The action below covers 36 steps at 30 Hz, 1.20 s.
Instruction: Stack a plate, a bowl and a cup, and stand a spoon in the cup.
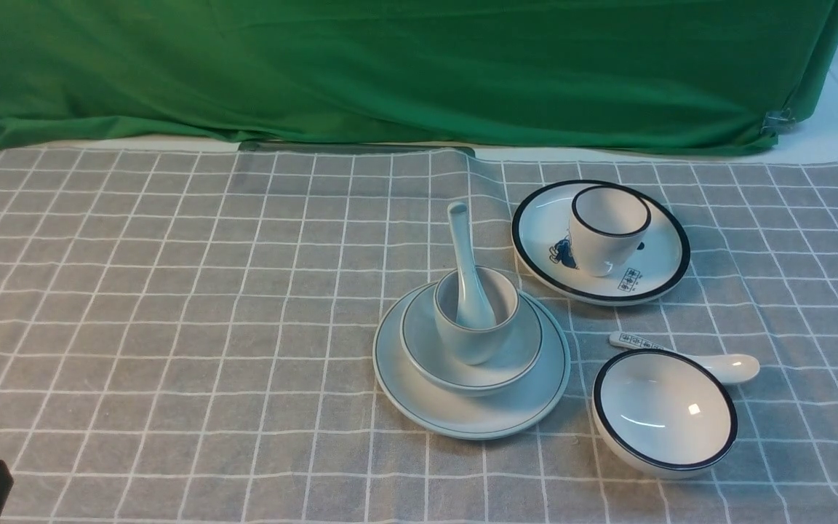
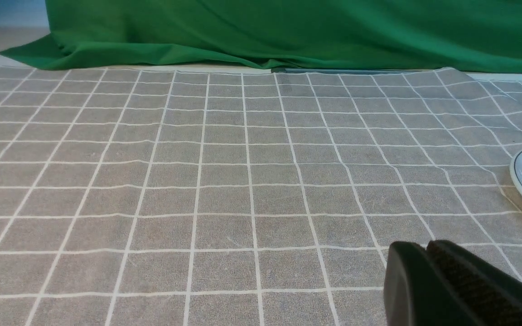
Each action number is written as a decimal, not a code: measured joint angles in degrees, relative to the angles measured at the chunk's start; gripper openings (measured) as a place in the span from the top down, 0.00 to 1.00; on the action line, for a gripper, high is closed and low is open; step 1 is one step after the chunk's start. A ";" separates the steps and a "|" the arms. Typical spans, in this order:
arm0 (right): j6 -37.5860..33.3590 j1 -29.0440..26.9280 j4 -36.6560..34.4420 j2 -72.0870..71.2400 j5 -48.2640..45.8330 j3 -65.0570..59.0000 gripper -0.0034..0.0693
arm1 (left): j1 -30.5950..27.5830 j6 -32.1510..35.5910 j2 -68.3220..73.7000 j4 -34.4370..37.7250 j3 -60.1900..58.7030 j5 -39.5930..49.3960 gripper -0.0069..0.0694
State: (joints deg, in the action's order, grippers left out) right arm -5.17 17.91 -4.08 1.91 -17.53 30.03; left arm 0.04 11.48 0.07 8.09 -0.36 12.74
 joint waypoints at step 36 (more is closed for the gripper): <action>-10.86 -17.82 1.83 -1.83 3.66 -30.38 0.62 | 0.00 0.18 0.00 -0.05 0.00 0.10 0.89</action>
State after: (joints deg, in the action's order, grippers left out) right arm -16.03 0.10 -2.24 0.08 -13.87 -0.35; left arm 0.04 11.66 0.07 8.04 -0.36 12.84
